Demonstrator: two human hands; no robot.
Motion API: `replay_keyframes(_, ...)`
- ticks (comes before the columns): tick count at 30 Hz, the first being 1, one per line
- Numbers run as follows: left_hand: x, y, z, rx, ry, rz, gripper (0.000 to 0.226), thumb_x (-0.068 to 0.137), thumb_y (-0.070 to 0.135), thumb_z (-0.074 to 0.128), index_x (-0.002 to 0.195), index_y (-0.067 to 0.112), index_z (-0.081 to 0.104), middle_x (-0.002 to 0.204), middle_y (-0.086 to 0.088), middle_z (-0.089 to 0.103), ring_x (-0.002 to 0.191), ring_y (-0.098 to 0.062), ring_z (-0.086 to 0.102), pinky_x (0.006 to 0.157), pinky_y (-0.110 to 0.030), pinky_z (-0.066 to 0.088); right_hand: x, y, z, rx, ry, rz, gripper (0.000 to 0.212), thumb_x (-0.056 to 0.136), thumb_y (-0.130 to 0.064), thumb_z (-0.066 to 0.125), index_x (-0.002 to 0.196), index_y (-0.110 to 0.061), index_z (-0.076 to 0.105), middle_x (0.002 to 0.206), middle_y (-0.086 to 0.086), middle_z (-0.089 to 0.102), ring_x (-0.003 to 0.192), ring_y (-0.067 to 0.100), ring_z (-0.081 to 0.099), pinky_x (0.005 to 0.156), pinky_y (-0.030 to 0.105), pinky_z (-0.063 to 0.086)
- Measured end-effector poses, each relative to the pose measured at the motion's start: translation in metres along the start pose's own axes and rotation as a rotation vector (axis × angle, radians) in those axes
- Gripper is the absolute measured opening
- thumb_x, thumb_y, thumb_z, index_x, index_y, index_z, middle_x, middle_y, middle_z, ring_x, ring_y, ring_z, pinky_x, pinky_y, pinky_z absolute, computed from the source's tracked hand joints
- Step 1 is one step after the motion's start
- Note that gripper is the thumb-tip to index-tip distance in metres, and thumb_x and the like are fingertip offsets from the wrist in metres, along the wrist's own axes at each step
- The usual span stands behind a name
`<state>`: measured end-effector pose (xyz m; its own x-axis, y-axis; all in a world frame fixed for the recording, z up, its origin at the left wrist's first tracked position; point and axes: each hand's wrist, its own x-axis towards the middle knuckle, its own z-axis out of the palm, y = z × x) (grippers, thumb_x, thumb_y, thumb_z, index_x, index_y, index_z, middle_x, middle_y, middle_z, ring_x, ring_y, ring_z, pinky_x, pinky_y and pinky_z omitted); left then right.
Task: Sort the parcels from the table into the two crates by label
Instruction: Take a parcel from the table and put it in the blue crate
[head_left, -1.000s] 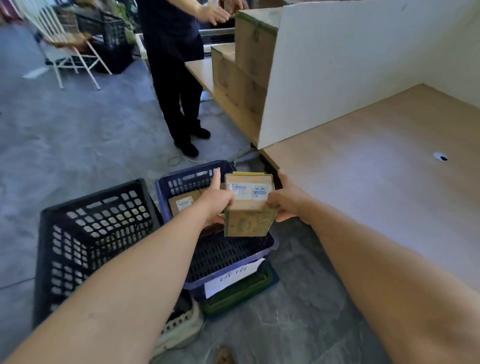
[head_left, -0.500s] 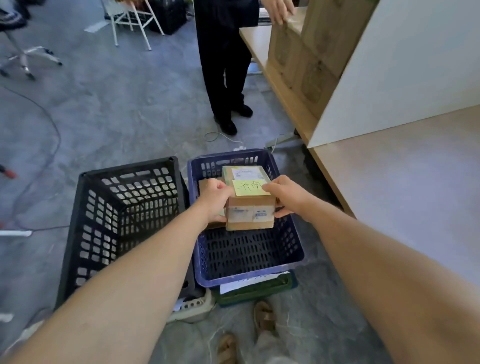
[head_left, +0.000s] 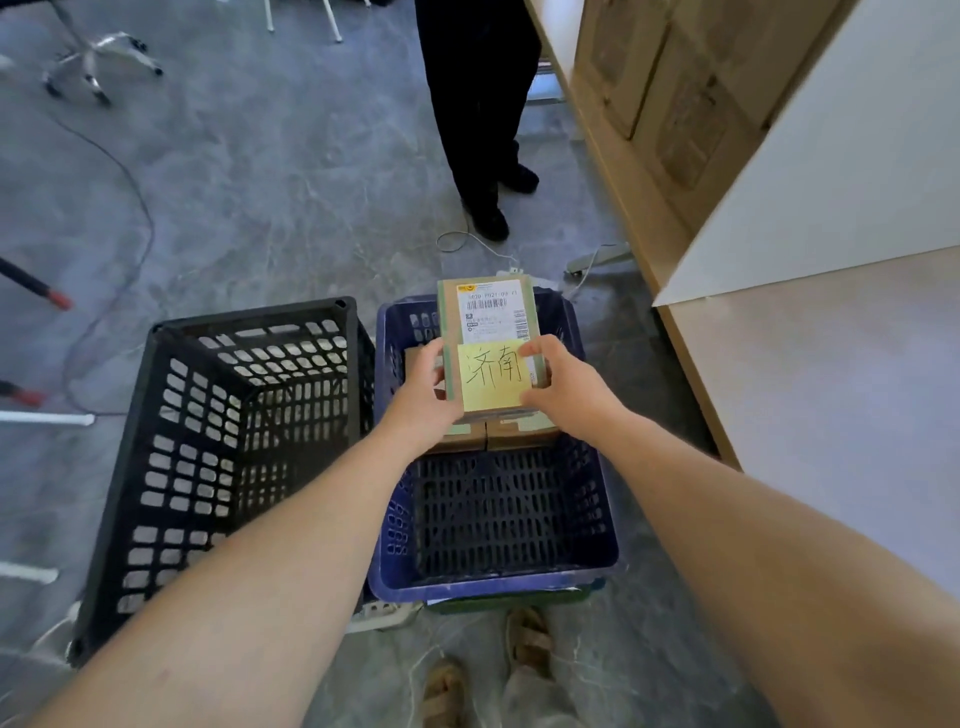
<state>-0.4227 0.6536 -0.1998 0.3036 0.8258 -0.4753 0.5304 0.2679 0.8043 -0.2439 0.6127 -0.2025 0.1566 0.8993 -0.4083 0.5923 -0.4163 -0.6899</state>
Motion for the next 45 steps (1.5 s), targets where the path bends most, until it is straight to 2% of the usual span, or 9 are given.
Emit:
replay_keyframes(6, 0.021, -0.04, 0.006, 0.141, -0.006, -0.03, 0.088, 0.093, 0.009, 0.061, 0.153, 0.04, 0.005, 0.154, 0.0, 0.037, 0.124, -0.014, 0.048, 0.097, -0.033, 0.042, 0.021, 0.014, 0.028, -0.082, -0.056, 0.022, 0.056, 0.088, -0.005, 0.062, 0.131, -0.029, 0.037, 0.12, 0.008, 0.06, 0.086, 0.022, 0.064, 0.073, 0.042, 0.058)
replay_keyframes(11, 0.023, -0.101, 0.015, 0.255, -0.065, -0.154, 0.092, 0.095, 0.015, 0.06, 0.152, 0.042, -0.006, 0.143, -0.007, 0.05, 0.119, -0.024, 0.056, 0.092, -0.037, 0.048, 0.023, 0.044, 0.082, -0.096, -0.136, 0.114, 0.053, 0.089, -0.003, 0.059, 0.132, -0.028, 0.039, 0.102, 0.005, 0.059, 0.07, 0.016, 0.056, 0.057, 0.03, 0.05)
replay_keyframes(14, 0.021, -0.135, 0.02, 0.348, -0.128, -0.204, 0.092, 0.096, 0.017, 0.056, 0.15, 0.044, -0.013, 0.133, -0.002, 0.057, 0.104, -0.024, 0.062, 0.089, -0.043, 0.053, 0.024, 0.064, 0.119, -0.112, -0.205, 0.163, 0.052, 0.091, -0.005, 0.058, 0.133, -0.029, 0.038, 0.108, 0.006, 0.058, 0.079, 0.02, 0.058, 0.064, 0.035, 0.054)
replay_keyframes(19, 0.023, -0.176, 0.031, 0.467, -0.19, -0.256, 0.089, 0.097, 0.01, 0.049, 0.149, 0.045, -0.014, 0.126, 0.002, 0.06, 0.089, -0.015, 0.06, 0.077, -0.034, 0.053, 0.022, 0.095, 0.167, -0.119, -0.264, 0.232, 0.051, 0.092, -0.004, 0.054, 0.132, -0.031, 0.038, 0.116, 0.008, 0.06, 0.085, 0.025, 0.063, 0.071, 0.046, 0.057)
replay_keyframes(23, 0.035, -0.202, 0.044, 0.517, -0.197, -0.293, 0.091, 0.092, 0.003, 0.046, 0.149, 0.044, -0.012, 0.127, -0.001, 0.058, 0.097, -0.021, 0.061, 0.084, -0.038, 0.054, 0.03, 0.118, 0.196, -0.098, -0.273, 0.257, 0.049, 0.092, -0.004, 0.053, 0.129, -0.032, 0.038, 0.116, 0.008, 0.06, 0.085, 0.025, 0.063, 0.071, 0.045, 0.057)
replay_keyframes(29, 0.057, -0.236, 0.065, 0.564, -0.198, -0.388, 0.088, 0.093, 0.007, 0.048, 0.153, 0.03, -0.012, 0.137, -0.012, 0.039, 0.114, -0.027, 0.052, 0.096, -0.038, 0.047, 0.049, 0.143, 0.229, -0.078, -0.304, 0.277, 0.047, 0.094, -0.004, 0.052, 0.13, -0.03, 0.04, 0.12, 0.007, 0.059, 0.069, 0.015, 0.051, 0.053, 0.025, 0.043)
replay_keyframes(33, 0.075, -0.253, 0.073, 0.526, -0.176, -0.459, 0.09, 0.092, 0.005, 0.048, 0.154, 0.028, -0.013, 0.142, -0.012, 0.03, 0.124, -0.029, 0.045, 0.106, -0.044, 0.041, 0.067, 0.15, 0.242, -0.095, -0.299, 0.268, 0.047, 0.094, -0.002, 0.051, 0.131, -0.028, 0.041, 0.121, 0.006, 0.058, 0.088, 0.019, 0.056, 0.065, 0.027, 0.049)
replay_keyframes(41, 0.084, -0.262, 0.089, 0.467, -0.164, -0.522, 0.084, 0.093, -0.003, 0.043, 0.155, 0.016, -0.009, 0.16, -0.008, -0.024, 0.15, -0.027, -0.004, 0.122, -0.038, 0.011, 0.087, 0.162, 0.261, -0.117, -0.338, 0.303, 0.047, 0.094, -0.001, 0.049, 0.132, -0.027, 0.046, 0.128, 0.007, 0.057, 0.091, 0.017, 0.05, 0.069, 0.027, 0.042)
replay_keyframes(45, 0.09, -0.265, 0.085, 0.317, -0.051, -0.477, 0.071, 0.089, -0.006, 0.045, 0.153, 0.011, 0.019, 0.155, -0.011, 0.02, 0.139, -0.029, 0.03, 0.113, -0.036, 0.035, 0.083, 0.159, 0.258, -0.057, -0.333, 0.304, 0.05, 0.094, 0.0, 0.05, 0.137, -0.026, 0.045, 0.13, 0.008, 0.056, 0.102, 0.023, 0.058, 0.079, 0.033, 0.054)
